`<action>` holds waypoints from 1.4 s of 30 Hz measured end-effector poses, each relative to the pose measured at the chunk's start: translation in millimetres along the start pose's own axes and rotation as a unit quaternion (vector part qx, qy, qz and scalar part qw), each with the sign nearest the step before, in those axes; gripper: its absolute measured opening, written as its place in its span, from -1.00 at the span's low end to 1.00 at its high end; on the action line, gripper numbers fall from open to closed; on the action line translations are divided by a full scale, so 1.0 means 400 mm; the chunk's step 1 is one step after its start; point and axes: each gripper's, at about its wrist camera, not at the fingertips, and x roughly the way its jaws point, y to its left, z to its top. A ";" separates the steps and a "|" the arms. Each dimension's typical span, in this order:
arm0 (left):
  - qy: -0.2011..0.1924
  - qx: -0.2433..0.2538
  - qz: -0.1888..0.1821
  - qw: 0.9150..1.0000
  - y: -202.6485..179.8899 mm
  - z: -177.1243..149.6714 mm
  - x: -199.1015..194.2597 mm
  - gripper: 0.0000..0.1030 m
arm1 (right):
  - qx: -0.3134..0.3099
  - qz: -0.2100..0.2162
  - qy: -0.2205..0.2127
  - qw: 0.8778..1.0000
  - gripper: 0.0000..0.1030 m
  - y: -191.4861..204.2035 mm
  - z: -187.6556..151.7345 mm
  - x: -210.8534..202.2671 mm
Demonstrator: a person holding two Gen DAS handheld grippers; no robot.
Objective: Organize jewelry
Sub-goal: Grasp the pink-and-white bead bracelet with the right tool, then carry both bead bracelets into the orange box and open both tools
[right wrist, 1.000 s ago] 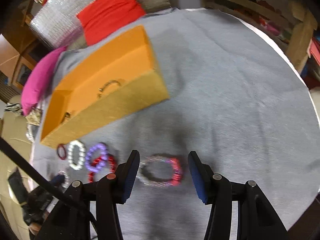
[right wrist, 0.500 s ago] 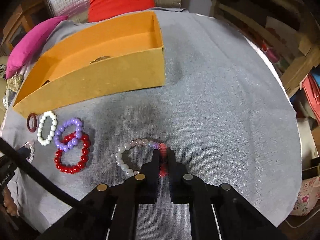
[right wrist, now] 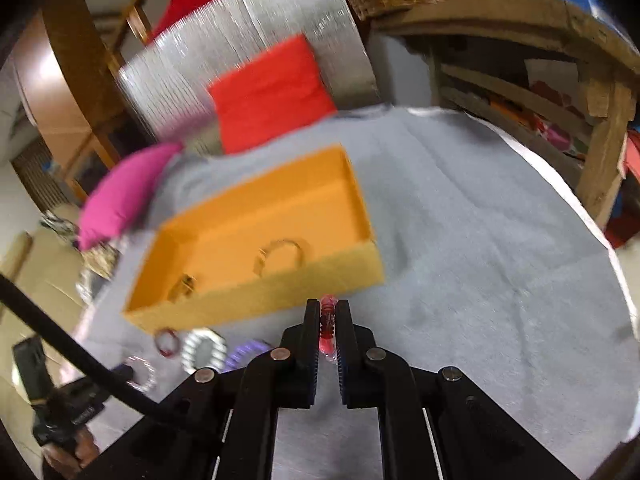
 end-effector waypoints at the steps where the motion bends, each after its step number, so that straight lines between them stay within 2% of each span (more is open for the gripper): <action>1: -0.011 -0.001 -0.002 1.000 -0.004 0.012 -0.011 -0.80 | 0.001 0.013 -0.009 1.000 -0.84 0.012 0.006 0.002; 6: -0.070 -0.003 0.001 0.998 -0.032 0.101 -0.047 -0.80 | 0.001 0.067 -0.043 0.997 -0.84 0.080 0.059 0.007; 10: -0.083 -0.021 -0.012 0.996 -0.049 0.177 -0.011 -0.80 | 0.001 0.089 -0.037 0.995 -0.84 0.149 0.094 0.060; 16: -0.053 -0.025 0.000 0.998 -0.043 0.234 0.087 -0.79 | 0.010 0.104 -0.010 0.995 -0.84 0.205 0.140 0.184; 23: 0.001 -0.033 -0.011 0.999 -0.042 0.228 0.179 -0.79 | 0.013 0.090 0.041 0.995 -0.84 0.231 0.171 0.353; 31: 0.042 -0.021 0.012 0.999 -0.052 0.203 0.227 -0.79 | 0.009 0.056 0.068 0.996 -0.84 0.256 0.184 0.447; 36: 0.045 -0.027 0.007 0.999 -0.042 0.198 0.225 -0.78 | 0.018 0.036 0.087 0.995 -0.78 0.257 0.179 0.487; 39: 0.046 -0.035 0.000 0.998 -0.037 0.200 0.215 -0.61 | 0.033 0.040 0.095 0.994 -0.78 0.253 0.178 0.498; 41: 0.044 -0.038 -0.006 0.998 -0.034 0.199 0.201 -0.27 | 0.035 0.036 0.086 0.995 -0.77 0.252 0.176 0.490; 42: 0.041 -0.037 -0.009 0.998 -0.036 0.202 0.194 -0.24 | 0.035 0.036 0.084 0.995 -0.76 0.252 0.176 0.486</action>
